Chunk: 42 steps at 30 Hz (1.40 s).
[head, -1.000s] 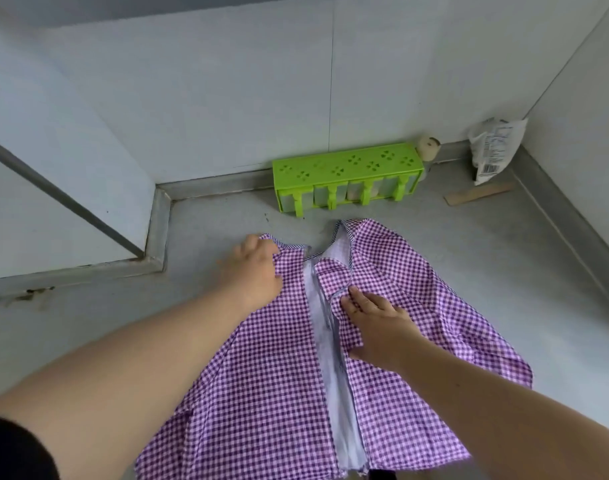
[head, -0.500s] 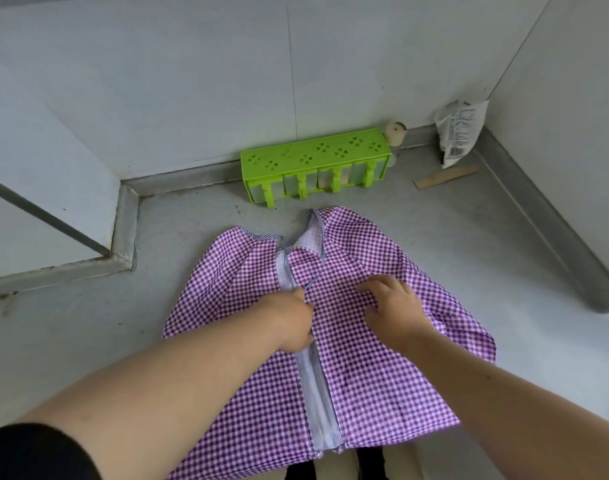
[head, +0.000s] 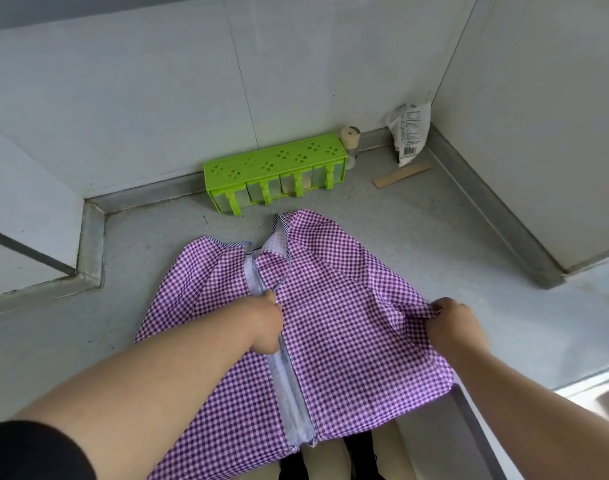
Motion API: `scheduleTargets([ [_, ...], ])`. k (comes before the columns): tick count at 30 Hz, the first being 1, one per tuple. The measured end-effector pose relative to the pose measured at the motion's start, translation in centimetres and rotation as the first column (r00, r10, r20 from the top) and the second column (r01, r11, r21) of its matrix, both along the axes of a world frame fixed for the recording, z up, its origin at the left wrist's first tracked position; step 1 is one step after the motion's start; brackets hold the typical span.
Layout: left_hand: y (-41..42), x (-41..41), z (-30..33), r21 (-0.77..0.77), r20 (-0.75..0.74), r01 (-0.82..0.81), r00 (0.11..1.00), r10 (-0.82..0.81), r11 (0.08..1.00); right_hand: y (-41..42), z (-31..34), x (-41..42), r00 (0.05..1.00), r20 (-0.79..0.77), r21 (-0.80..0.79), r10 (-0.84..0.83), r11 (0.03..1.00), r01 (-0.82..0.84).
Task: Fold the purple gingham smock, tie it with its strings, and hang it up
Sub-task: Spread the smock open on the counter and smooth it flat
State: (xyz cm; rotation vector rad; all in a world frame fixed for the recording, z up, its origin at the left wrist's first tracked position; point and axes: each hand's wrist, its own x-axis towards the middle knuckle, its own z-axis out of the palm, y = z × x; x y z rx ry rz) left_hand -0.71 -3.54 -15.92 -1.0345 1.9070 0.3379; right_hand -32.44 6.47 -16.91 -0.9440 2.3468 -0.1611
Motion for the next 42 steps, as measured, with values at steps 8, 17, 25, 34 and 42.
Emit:
scheduleTargets([
  [8, 0.2, -0.4, 0.7, 0.016, 0.019, -0.007, 1.0, 0.007, 1.0, -4.6, 5.1, 1.2, 0.994, 0.077, -0.361, -0.08, 0.927, 0.103],
  [17, -0.2, -0.3, 0.6, 0.016, 0.013, -0.008, 1.0, 0.008, 1.0, -3.3, 3.2, 9.0, 0.274, -0.461, -0.327, 0.844, 0.126, -0.937],
  [25, -0.2, 0.0, 0.3, 0.003, -0.024, -0.029, 0.999, 0.029, 1.0, -1.8, 3.2, 8.4, 0.895, 0.07, -0.47, 0.44, 0.806, -0.36],
  [34, -0.1, -0.3, 1.9, 0.007, -0.064, -0.058, 0.996, 0.058, 0.998, -3.3, 0.7, 5.0, 0.904, 0.093, -0.151, 0.418, 0.903, -0.402],
  [42, -0.2, -1.6, 1.6, -0.036, -0.195, -0.263, 0.948, 0.252, 0.964, -2.1, -0.6, 7.5, 0.858, 0.125, 0.002, 0.497, 0.865, -0.501],
])
